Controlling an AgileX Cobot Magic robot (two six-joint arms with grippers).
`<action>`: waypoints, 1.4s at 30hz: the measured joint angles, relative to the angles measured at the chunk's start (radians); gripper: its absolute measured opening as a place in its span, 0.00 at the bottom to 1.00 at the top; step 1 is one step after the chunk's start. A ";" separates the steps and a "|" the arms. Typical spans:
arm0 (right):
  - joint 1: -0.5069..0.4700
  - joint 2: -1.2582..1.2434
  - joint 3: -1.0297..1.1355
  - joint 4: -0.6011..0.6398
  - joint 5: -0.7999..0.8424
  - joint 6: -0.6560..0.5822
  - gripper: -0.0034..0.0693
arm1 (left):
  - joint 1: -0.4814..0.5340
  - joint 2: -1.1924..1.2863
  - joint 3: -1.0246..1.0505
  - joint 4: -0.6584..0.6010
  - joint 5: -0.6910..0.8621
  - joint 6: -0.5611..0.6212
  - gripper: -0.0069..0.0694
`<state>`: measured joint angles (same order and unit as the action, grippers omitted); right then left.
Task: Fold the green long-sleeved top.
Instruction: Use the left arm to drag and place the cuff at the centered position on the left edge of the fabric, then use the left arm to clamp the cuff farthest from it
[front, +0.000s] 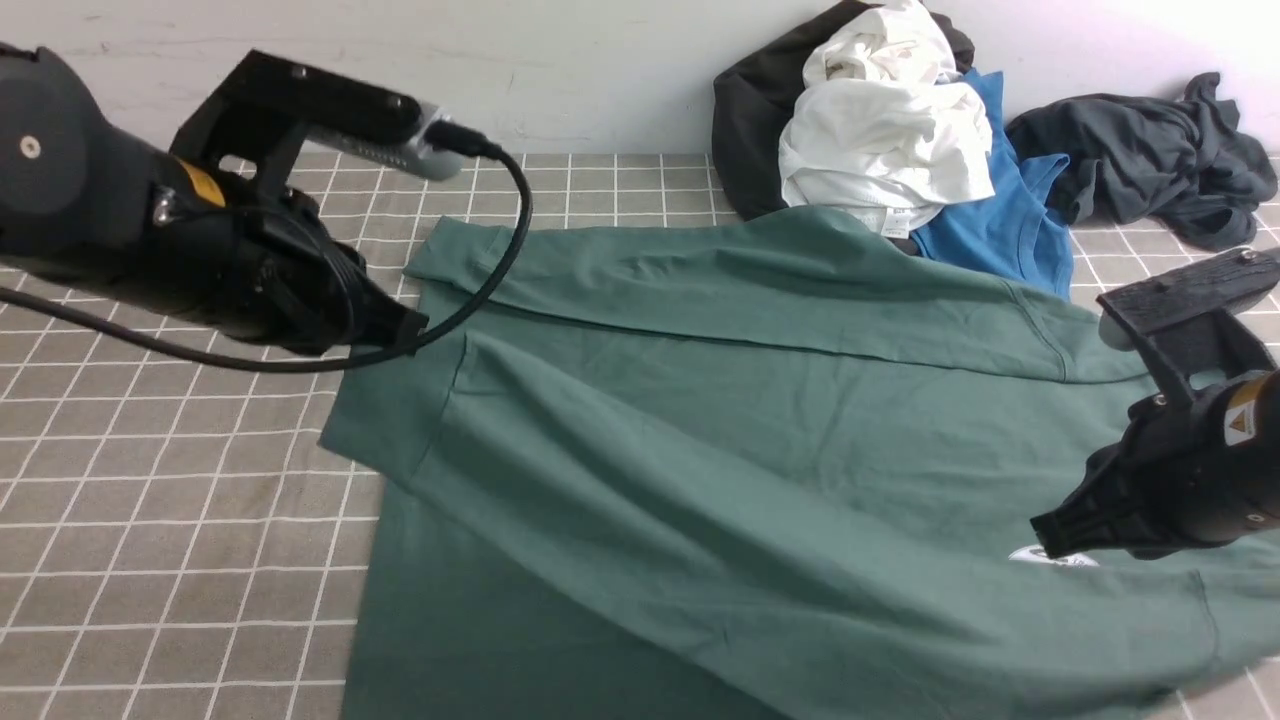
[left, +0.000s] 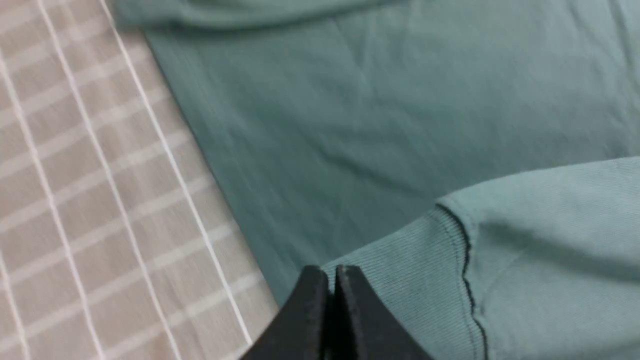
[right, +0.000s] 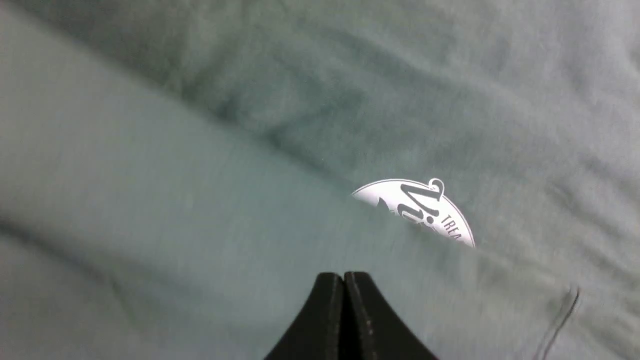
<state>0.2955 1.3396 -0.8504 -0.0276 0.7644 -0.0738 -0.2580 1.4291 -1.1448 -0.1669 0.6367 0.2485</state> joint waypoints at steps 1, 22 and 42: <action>0.000 0.000 0.000 -0.002 0.000 0.000 0.04 | 0.000 0.013 -0.004 0.007 -0.021 0.000 0.08; 0.000 0.000 0.000 0.063 -0.037 0.000 0.04 | 0.129 0.719 -0.657 0.021 0.098 -0.121 0.74; 0.000 0.002 0.000 0.081 -0.084 -0.001 0.04 | 0.192 1.159 -1.143 -0.185 0.036 -0.267 0.17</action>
<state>0.2955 1.3419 -0.8504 0.0538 0.6807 -0.0750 -0.0656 2.5883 -2.2882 -0.3518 0.6723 -0.0189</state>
